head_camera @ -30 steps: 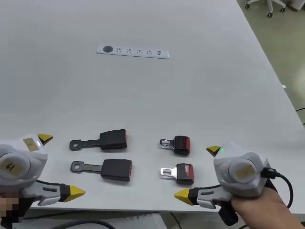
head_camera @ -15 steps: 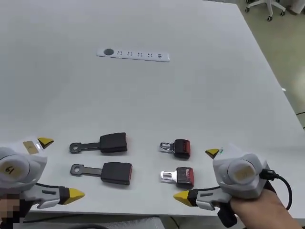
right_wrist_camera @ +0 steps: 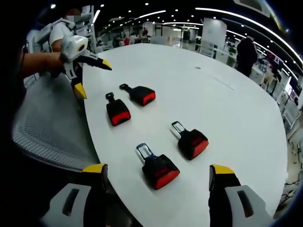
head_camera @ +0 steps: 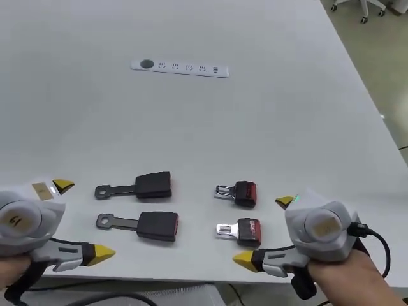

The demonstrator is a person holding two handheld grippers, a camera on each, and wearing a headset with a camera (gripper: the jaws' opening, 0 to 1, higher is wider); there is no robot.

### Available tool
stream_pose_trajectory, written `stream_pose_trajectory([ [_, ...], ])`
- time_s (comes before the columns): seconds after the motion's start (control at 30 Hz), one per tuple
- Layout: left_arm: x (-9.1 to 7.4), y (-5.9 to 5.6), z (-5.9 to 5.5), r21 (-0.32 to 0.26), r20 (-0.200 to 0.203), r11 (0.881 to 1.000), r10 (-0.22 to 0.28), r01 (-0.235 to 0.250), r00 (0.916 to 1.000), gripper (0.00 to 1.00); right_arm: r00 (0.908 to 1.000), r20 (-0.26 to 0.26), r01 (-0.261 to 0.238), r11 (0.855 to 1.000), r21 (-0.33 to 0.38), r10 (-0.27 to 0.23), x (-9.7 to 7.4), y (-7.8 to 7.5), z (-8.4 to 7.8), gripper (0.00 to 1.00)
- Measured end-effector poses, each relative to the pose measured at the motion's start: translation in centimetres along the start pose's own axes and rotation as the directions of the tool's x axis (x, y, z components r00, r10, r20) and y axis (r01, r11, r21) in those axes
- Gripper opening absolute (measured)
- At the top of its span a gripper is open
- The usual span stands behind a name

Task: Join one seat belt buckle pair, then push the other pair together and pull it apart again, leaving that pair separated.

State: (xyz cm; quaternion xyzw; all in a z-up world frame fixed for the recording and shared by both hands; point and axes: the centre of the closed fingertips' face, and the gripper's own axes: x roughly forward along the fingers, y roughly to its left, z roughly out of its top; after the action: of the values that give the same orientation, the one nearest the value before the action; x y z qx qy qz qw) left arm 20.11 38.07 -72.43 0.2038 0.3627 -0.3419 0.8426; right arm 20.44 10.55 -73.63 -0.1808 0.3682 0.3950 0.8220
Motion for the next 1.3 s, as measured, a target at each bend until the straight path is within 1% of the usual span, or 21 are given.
stream_pose_trajectory([
  [0.27,-0.2,0.0,0.2,0.007,0.003,1.0,0.007,-0.007,1.0,0.92,0.9999,0.012,0.007,1.0,0.002,-0.007,0.0,-0.1,0.3,0.87],
  [0.47,-0.3,0.0,0.3,0.004,0.006,1.0,0.012,-0.012,0.9999,0.93,0.9999,0.013,0.002,1.0,0.001,-0.002,-0.1,-0.1,0.4,0.86],
  [0.63,-0.2,-0.3,0.4,0.017,0.005,1.0,0.0,0.0,1.0,0.92,0.9999,0.014,0.0,1.0,-0.001,0.0,-0.1,0.0,0.4,0.86],
  [0.73,-0.1,-0.5,0.5,0.026,0.007,1.0,-0.013,0.013,0.9999,0.9,0.9999,0.014,0.001,1.0,-0.005,-0.001,-0.2,0.1,0.4,0.86],
  [0.93,0.0,-0.4,0.5,0.038,0.007,0.999,-0.017,0.017,0.9998,0.9,0.9999,0.015,0.007,1.0,-0.008,-0.007,-0.5,0.0,0.3,0.85],
  [1.0,0.1,-0.5,0.5,0.04,0.007,0.999,-0.022,0.022,0.9997,0.9,0.9997,0.024,0.006,1.0,-0.023,-0.005,-0.6,0.1,0.5,0.84],
  [1.07,0.2,-0.9,0.6,0.05,0.002,0.998,-0.04,0.04,0.9992,0.87,0.9993,0.037,0.002,1.0,-0.026,-0.001,-0.6,0.1,0.7,0.84],
  [1.13,0.3,-1.1,0.6,0.067,-0.003,0.997,-0.05,0.05,0.9988,0.83,0.9993,0.038,-0.002,1.0,-0.027,0.003,-0.5,0.2,0.8,0.84],
  [1.2,0.4,-1.5,0.8,0.078,-0.003,0.995,-0.066,0.066,0.9978,0.8,0.9993,0.037,-0.006,0.999,-0.036,0.008,-0.4,0.2,0.7,0.82],
  [1.3,0.6,-1.6,1.3,0.096,0.008,0.993,-0.068,0.067,0.9977,0.78,0.9992,0.037,-0.014,0.999,-0.045,0.015,-0.3,0.3,0.8,0.81],
])
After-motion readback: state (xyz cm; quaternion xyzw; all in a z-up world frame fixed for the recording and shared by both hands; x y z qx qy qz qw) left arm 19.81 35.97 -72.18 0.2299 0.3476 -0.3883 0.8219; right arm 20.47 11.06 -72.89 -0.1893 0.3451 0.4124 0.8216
